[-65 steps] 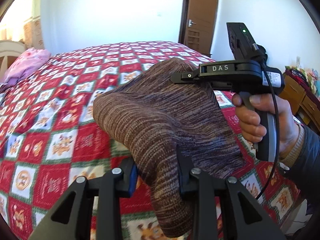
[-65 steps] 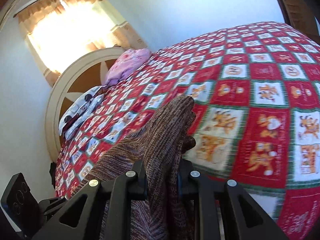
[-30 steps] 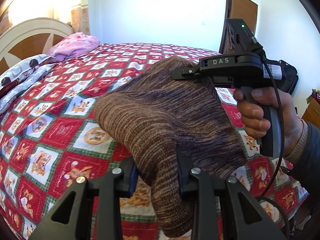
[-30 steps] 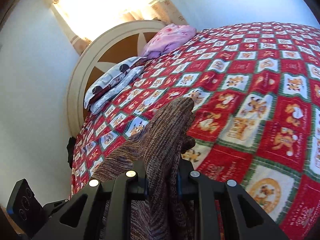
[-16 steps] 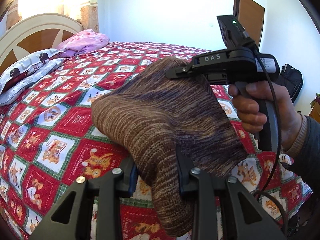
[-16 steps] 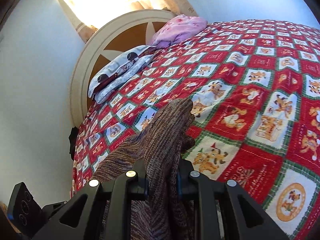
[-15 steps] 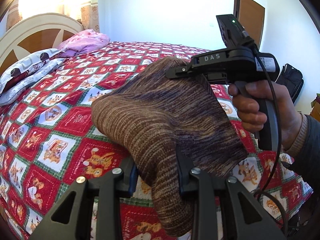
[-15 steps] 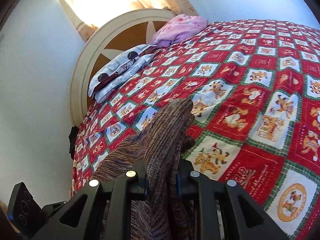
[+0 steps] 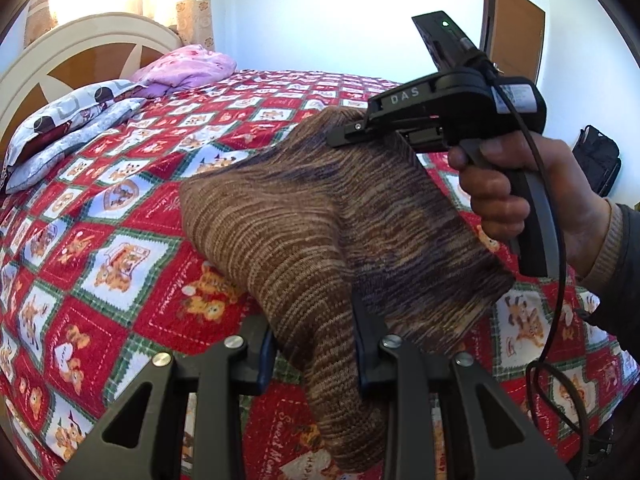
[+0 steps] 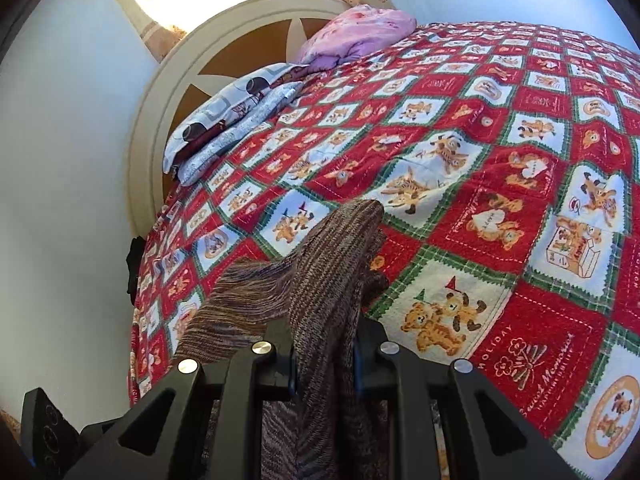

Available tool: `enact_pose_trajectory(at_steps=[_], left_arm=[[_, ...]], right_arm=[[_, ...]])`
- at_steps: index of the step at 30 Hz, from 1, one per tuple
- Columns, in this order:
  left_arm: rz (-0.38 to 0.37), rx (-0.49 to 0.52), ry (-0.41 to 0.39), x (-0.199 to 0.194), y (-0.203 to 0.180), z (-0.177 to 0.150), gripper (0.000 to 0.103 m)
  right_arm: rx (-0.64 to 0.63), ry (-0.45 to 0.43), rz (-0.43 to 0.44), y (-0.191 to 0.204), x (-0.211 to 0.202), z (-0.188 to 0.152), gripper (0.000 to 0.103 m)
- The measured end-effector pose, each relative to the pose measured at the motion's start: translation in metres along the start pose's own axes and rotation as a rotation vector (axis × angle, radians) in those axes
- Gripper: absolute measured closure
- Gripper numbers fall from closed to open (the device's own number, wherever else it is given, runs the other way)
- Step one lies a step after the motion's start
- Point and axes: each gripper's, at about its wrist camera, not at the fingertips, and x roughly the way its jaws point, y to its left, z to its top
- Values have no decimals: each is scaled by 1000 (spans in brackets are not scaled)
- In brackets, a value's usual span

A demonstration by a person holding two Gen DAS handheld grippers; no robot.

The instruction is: Fold small clothes

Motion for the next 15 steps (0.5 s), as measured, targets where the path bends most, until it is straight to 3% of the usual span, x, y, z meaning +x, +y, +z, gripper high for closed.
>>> enact_pose_trajectory(at_steps=[8,15], left_arm=[[15,-1,-3,8,-1,-11,70],[23,-11,0,7,-3,-12,62]], right_arm=[[5,52,-43,-11,22,3,83],[2,73,-84,-20,31,-5,79]])
